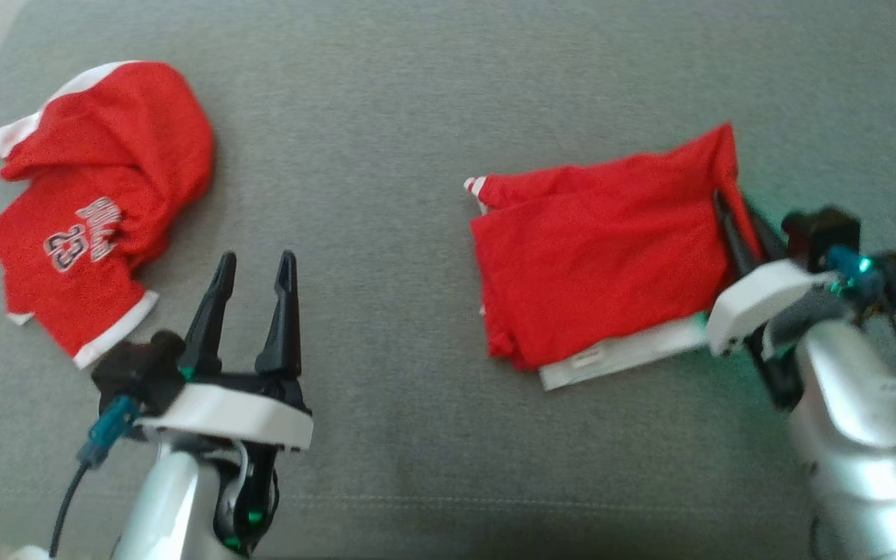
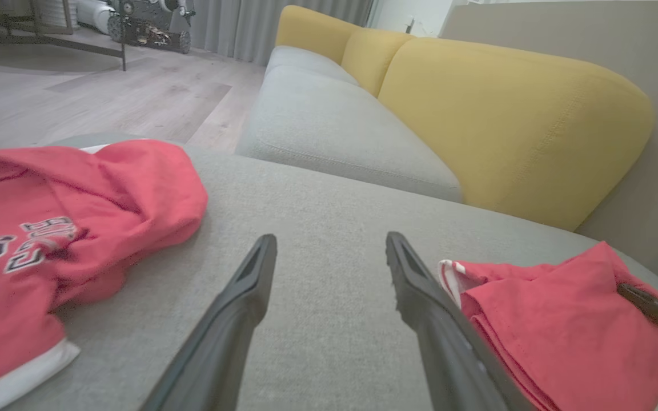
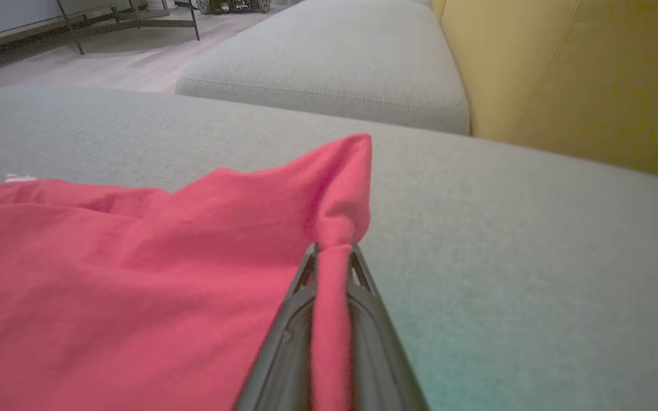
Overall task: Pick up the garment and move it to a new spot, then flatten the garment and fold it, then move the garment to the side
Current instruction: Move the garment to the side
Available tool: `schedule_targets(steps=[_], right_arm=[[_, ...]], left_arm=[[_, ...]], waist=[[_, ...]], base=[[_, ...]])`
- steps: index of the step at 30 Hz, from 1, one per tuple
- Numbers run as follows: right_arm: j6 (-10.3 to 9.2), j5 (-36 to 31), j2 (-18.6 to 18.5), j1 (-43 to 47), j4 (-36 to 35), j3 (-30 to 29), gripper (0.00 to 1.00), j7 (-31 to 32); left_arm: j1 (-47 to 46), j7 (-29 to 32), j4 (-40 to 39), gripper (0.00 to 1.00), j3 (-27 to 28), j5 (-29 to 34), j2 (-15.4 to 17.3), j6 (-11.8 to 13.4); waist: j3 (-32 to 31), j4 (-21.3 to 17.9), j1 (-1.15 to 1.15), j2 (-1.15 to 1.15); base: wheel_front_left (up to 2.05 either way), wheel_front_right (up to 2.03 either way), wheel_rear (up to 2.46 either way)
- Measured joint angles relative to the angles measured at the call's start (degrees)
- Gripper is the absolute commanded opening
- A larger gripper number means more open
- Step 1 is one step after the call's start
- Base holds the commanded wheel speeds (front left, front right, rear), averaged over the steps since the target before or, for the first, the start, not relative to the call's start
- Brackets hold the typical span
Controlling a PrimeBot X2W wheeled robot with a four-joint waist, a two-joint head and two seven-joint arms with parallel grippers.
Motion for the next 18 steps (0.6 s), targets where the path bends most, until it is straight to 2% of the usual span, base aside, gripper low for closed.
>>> schedule_targets(steps=[8, 13, 18], right_arm=[[0.0, 0.69, -8.93, -7.44, -2.53, 4.02, 0.0, 3.02], [0.0, 3.08, -13.22, -11.72, -2.63, 3.24, 0.0, 4.7], [0.0, 5.5, -16.41, -15.77, -1.33, -0.69, 0.0, 6.04]], left_arm=[[-6.33, 0.0, -0.43, 1.0, -2.07, 1.62, -0.04, -1.8], [-10.02, -0.01, -1.36, 1.0, -2.65, 1.62, -0.04, -2.54], [-12.09, -0.01, -1.55, 1.0, -3.1, 2.12, -0.05, -3.05]], waist=[[2.35, -3.66, 0.0, 0.0], [4.61, -4.93, 0.0, 0.0], [7.65, -6.24, 0.01, 0.0]], base=[[0.0, 0.0, 0.0], [0.0, 0.0, 0.0], [0.0, 0.0, 0.0]])
